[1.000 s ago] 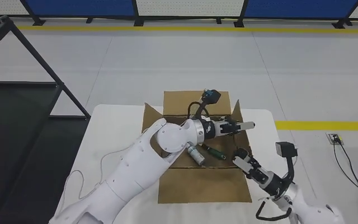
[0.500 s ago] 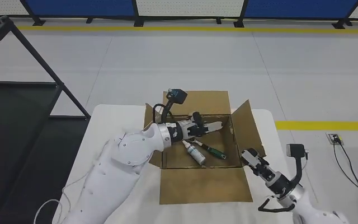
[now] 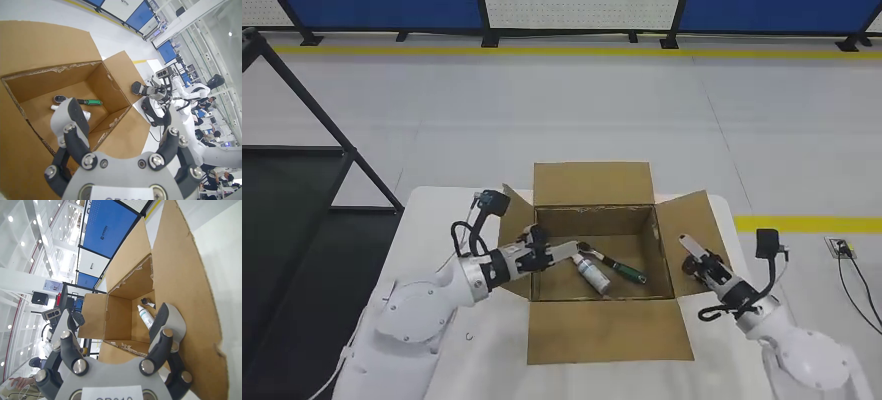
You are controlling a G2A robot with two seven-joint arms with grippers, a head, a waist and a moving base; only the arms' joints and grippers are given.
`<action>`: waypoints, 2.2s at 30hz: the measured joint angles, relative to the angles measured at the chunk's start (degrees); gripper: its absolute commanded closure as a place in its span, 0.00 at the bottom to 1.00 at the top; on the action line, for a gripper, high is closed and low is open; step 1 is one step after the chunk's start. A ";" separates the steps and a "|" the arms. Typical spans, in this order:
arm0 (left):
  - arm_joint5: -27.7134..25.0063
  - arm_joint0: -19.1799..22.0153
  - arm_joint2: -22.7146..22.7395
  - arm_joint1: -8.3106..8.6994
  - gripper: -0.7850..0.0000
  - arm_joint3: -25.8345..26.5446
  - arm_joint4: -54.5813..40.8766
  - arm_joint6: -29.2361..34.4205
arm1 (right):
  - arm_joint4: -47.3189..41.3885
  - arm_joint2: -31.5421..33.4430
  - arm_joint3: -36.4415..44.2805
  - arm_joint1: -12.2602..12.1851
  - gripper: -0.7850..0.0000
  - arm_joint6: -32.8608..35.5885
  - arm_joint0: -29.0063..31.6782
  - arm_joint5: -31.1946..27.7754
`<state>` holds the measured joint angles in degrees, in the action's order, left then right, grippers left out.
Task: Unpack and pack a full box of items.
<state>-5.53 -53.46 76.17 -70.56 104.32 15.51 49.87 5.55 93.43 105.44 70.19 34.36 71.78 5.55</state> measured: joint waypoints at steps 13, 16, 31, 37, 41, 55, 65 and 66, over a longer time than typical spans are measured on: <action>-0.26 -3.53 3.39 1.10 0.00 -0.10 -1.72 -0.48 | -0.55 -3.27 -7.45 -0.51 0.00 4.44 -5.79 6.77; -0.13 -3.82 3.73 1.31 0.00 -0.04 -1.52 -0.79 | -0.76 -3.90 -7.67 -0.63 0.00 5.32 -6.12 6.61; 0.48 -6.06 6.52 2.29 0.00 0.33 -2.57 -2.92 | -0.95 -6.13 -7.36 -1.27 0.00 7.77 -6.52 7.35; 0.22 -7.23 7.19 2.66 0.00 0.82 -3.25 -3.39 | -1.21 -6.40 -8.20 -1.49 0.00 7.18 -6.68 9.52; 0.14 -7.70 7.58 2.89 0.00 1.20 -3.59 -3.59 | -1.46 -7.17 -8.89 -1.62 0.00 8.04 -7.32 9.58; -1.55 -10.45 10.37 3.69 0.00 4.83 -9.44 -3.39 | -4.15 -6.99 -2.36 -1.75 0.00 2.13 -5.58 -2.05; -3.61 -16.14 17.70 4.52 0.00 11.09 -12.58 -7.20 | 1.17 -15.85 -3.68 -1.29 0.00 5.36 -17.53 -0.01; -3.89 -16.87 18.67 4.58 0.00 11.68 -13.35 -7.60 | 1.63 -17.18 -4.52 -1.17 0.00 6.35 -19.22 0.11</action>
<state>-9.42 -70.33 94.84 -65.98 116.00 2.16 42.27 7.18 76.26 100.93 69.02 40.70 52.56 5.66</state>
